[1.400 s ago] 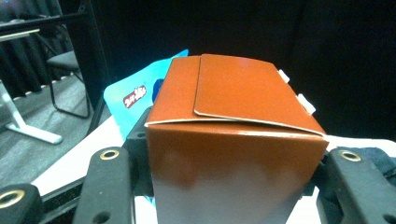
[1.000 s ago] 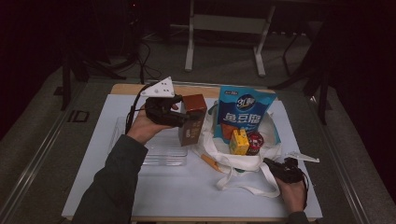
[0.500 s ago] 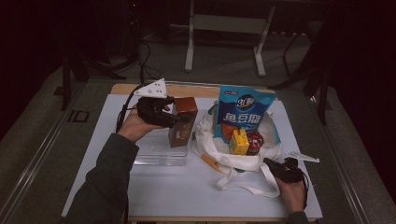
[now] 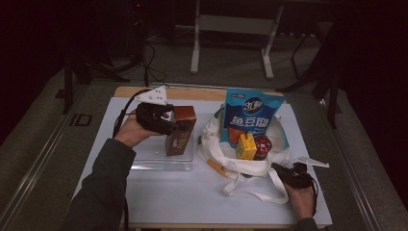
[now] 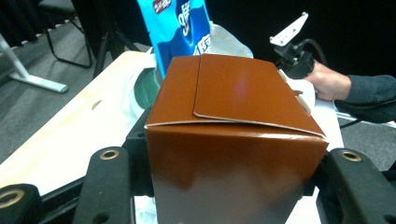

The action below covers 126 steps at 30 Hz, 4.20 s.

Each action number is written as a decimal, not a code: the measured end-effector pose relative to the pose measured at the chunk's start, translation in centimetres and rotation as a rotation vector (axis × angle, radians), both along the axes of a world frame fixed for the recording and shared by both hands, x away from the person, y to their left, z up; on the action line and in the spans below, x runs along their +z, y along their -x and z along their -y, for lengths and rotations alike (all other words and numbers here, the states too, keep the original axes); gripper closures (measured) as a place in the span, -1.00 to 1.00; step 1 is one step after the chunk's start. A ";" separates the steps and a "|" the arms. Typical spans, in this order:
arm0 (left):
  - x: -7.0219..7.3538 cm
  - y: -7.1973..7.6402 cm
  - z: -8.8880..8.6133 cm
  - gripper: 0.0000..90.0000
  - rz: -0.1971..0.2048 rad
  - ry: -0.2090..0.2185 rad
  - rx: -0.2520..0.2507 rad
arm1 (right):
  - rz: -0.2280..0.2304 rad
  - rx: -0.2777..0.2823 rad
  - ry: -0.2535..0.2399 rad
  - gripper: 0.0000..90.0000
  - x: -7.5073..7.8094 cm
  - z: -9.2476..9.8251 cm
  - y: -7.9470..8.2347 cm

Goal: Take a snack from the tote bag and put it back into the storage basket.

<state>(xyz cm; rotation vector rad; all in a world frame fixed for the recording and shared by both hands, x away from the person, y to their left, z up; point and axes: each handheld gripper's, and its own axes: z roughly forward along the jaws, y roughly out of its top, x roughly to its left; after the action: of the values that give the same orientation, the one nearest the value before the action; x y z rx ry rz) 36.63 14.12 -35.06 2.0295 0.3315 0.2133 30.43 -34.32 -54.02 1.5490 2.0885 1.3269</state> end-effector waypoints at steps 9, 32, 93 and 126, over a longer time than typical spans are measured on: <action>-0.4 0.3 -1.4 -0.05 0.004 -0.022 0.006 | 0.000 0.000 0.000 0.69 0.0 0.0 0.0; -2.5 1.1 -3.8 -0.05 -0.009 -0.121 0.016 | 0.000 0.001 -0.002 0.68 0.0 0.0 0.0; -6.1 -0.6 0.9 -0.18 -0.185 -0.200 -0.026 | -0.009 0.001 -0.013 0.66 0.0 0.1 0.0; -4.6 -0.5 0.9 -0.03 -0.109 -0.393 -0.023 | -0.008 0.001 -0.013 0.66 0.0 0.1 0.0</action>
<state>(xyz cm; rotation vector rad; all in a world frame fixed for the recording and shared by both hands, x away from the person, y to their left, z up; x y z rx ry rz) 37.16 13.23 -39.63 2.4378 0.3542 0.1624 30.47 -34.46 -54.06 1.5617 2.0899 1.3395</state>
